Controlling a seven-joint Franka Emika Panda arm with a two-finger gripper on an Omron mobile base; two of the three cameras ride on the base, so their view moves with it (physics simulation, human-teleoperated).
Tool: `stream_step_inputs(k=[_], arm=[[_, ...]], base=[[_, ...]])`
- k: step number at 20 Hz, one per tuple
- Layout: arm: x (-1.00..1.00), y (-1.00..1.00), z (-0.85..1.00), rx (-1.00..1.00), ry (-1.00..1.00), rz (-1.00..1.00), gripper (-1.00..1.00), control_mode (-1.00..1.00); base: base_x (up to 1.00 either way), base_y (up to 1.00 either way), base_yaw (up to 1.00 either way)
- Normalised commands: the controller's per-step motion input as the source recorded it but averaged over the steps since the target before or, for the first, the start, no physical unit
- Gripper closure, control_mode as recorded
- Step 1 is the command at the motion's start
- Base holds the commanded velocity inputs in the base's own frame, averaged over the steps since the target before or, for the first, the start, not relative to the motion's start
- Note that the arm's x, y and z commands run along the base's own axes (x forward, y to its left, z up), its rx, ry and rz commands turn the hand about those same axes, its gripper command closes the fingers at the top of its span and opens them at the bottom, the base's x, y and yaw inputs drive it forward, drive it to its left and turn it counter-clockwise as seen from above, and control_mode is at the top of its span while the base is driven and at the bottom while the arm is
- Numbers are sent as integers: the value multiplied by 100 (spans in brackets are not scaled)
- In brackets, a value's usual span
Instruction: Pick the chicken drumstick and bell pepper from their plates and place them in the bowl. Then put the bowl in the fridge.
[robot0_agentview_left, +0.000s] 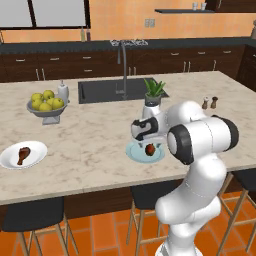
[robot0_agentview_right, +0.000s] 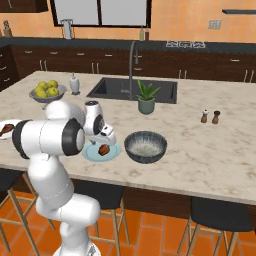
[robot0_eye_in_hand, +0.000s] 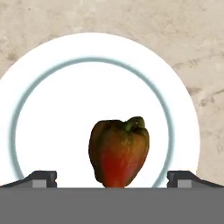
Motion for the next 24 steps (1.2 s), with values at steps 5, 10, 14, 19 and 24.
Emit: stream_step_inputs(k=[5,10,14,19,24], arm=[[2,0,-40,0,1,0,-100,-100],[0,0,-35,0,1,0,100,-100],[17,-1,-20,0,4,0,100,-100],[-48,8,51,-2,-2,0,100,-100],[-62,-10,100,-8,2,0,100,-100]], base=[[0,0,0],[0,0,0],[0,0,0],[0,0,0],[0,0,0]])
